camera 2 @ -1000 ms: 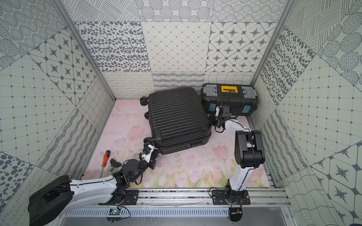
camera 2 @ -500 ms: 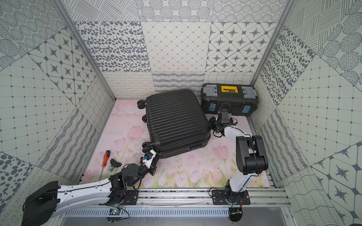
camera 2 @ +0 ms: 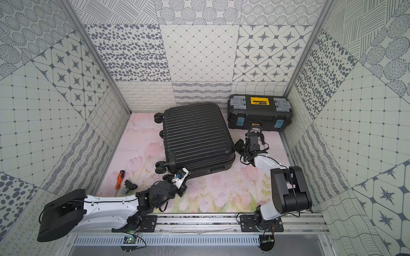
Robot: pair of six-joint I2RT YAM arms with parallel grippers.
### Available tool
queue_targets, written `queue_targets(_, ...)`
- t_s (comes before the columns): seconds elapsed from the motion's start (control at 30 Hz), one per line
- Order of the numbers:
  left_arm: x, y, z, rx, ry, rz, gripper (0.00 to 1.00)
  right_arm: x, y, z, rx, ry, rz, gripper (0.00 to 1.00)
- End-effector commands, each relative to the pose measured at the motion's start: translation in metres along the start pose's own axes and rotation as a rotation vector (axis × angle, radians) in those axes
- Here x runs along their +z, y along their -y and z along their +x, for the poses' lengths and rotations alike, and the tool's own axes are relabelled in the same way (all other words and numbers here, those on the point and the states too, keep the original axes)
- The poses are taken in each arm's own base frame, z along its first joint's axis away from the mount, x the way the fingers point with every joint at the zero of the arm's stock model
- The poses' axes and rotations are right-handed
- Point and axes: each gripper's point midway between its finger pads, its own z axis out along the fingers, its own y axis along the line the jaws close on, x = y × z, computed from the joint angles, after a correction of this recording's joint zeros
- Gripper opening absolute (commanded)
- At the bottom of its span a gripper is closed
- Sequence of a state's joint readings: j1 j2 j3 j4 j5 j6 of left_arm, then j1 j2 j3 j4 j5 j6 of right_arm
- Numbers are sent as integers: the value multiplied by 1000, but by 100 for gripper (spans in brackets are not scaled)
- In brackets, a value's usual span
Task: Open the suitcase zippers
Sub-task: Unzip the zipper on the suitcase.
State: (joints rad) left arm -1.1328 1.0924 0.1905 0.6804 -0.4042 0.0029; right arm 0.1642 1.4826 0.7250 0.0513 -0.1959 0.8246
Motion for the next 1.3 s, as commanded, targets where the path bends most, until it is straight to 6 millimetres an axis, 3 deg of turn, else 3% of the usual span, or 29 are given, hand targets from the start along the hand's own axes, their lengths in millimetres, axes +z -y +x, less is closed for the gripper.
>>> queue_targets(0.0, 7, -31, -40, -118, 111, -97, 0, -8, -11, 47, -14, -91, -57, 0)
queue_targets(0.2, 14, -46, -42, -155, 96, -122, 0, -14, -29, 84, -28, -116, -101, 0)
queue_targets(0.4, 15, -34, -38, -182, 76, -54, 0, -14, -50, 105, 6, -90, -138, 0)
queue_targets(0.67, 12, 7, -31, -159, 75, 59, 0, -13, -78, 110, 31, -24, -159, 0)
queue_targets(1.27, 42, 69, -71, -143, 99, 229, 0, -17, -105, 153, 59, -27, -225, 0)
